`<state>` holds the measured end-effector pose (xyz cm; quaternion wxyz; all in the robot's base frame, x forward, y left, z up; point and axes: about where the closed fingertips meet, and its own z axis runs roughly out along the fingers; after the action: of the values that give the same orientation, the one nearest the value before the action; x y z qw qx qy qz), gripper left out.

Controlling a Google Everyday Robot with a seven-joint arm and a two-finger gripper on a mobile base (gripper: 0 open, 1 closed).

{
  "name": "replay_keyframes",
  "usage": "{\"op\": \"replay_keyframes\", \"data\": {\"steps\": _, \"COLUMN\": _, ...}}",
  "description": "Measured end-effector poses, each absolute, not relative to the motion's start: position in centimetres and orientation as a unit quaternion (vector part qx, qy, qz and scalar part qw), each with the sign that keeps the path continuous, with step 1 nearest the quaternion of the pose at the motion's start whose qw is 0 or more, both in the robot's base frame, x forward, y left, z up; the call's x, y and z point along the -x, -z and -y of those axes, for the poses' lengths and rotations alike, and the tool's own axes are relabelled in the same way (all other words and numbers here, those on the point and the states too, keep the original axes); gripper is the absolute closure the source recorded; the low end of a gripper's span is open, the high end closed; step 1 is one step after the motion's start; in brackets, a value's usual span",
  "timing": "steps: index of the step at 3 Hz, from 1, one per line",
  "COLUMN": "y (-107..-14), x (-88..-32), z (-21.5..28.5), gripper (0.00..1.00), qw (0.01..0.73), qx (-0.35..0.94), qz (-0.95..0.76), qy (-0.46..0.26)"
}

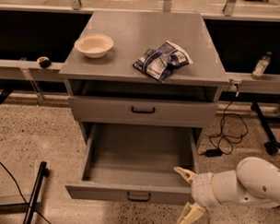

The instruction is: Close middle drawer

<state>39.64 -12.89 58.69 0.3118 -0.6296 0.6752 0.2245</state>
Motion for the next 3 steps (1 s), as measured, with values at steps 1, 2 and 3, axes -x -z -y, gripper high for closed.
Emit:
{"op": "replay_keyframes", "data": {"steps": 1, "y": -57.4, "x": -39.4, "z": 12.6, "gripper": 0.0, "qw": 0.313, "qx": 0.628, "qz": -0.672, "qy": -0.236}}
{"op": "replay_keyframes", "data": {"steps": 2, "y": -55.5, "x": -39.6, "z": 12.6, "gripper": 0.0, "qw": 0.317, "qx": 0.629, "qz": -0.663, "qy": -0.253}}
{"op": "replay_keyframes", "data": {"steps": 3, "y": -51.0, "x": -39.8, "z": 12.4, "gripper": 0.19, "qw": 0.328, "qx": 0.652, "qz": -0.629, "qy": -0.267}}
